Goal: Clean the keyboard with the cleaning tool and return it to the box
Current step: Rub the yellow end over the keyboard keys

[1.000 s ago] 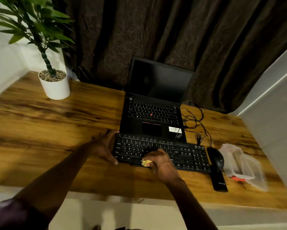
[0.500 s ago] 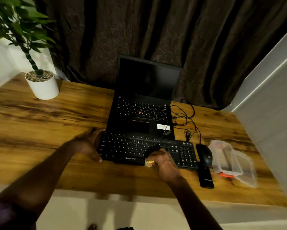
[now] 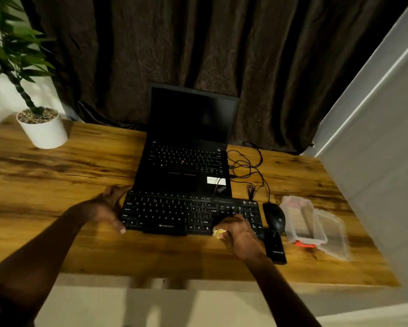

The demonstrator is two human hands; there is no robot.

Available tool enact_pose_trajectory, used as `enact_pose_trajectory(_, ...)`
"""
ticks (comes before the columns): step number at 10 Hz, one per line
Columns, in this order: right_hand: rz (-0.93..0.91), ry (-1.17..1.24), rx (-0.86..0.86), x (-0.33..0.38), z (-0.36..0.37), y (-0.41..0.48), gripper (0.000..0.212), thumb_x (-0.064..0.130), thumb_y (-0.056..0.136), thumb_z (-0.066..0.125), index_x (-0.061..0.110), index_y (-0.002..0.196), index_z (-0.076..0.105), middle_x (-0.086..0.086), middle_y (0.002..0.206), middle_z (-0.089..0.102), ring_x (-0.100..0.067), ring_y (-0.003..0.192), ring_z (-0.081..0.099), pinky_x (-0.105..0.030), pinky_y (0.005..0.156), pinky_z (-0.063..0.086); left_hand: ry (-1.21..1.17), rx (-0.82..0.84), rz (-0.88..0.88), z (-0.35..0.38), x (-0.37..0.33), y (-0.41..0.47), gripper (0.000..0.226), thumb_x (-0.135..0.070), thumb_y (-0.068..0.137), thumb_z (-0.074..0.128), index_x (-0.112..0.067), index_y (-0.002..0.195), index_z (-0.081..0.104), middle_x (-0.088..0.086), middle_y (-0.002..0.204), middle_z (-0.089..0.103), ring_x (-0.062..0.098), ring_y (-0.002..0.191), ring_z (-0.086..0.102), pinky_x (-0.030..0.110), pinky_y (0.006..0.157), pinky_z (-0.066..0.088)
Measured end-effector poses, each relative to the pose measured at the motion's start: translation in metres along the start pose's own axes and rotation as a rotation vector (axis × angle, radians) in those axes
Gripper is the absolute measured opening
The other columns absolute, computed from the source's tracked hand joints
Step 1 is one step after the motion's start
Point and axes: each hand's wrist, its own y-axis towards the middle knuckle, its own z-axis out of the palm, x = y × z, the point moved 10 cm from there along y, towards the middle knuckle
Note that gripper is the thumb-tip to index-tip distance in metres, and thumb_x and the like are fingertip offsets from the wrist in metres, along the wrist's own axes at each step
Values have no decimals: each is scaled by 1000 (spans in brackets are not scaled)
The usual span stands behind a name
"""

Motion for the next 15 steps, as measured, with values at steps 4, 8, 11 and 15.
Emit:
enact_pose_trajectory(4, -181, 145, -213, 6, -23, -34, 29, 9, 90, 62, 23, 113, 72, -1, 115, 65, -17, 107, 54, -39, 97, 45, -105, -420, 1, 14, -20, -59, 133, -92, 39, 51, -34, 156, 23, 7, 160, 29, 41, 142, 26, 55, 111, 25)
enact_pose_trajectory(8, -88, 81, -224, -24, -15, -44, 38, 34, 92, 36, 31, 120, 62, 4, 117, 61, -18, 111, 48, -39, 91, 45, -6, -596, 22, 20, -24, -82, 110, -96, 66, 30, -28, 152, 37, 2, 155, 42, 33, 136, 37, 58, 109, 24)
enact_pose_trajectory(11, -38, 146, -245, -31, -23, -42, 28, 22, 98, 51, 29, 122, 62, 0, 120, 60, -17, 117, 45, -38, 99, 42, 29, -641, 22, 19, -30, -83, 99, -85, 70, 42, -25, 148, 43, 8, 147, 50, 34, 130, 41, 54, 106, 29)
enact_pose_trajectory(15, -6, 88, -209, -38, -28, -34, 29, 20, 100, 48, 27, 125, 60, 0, 126, 59, -18, 119, 43, -34, 103, 36, -5, -662, -6, 17, -27, -83, 101, -85, 65, 46, -25, 146, 47, 10, 142, 54, 34, 129, 44, 52, 105, 30)
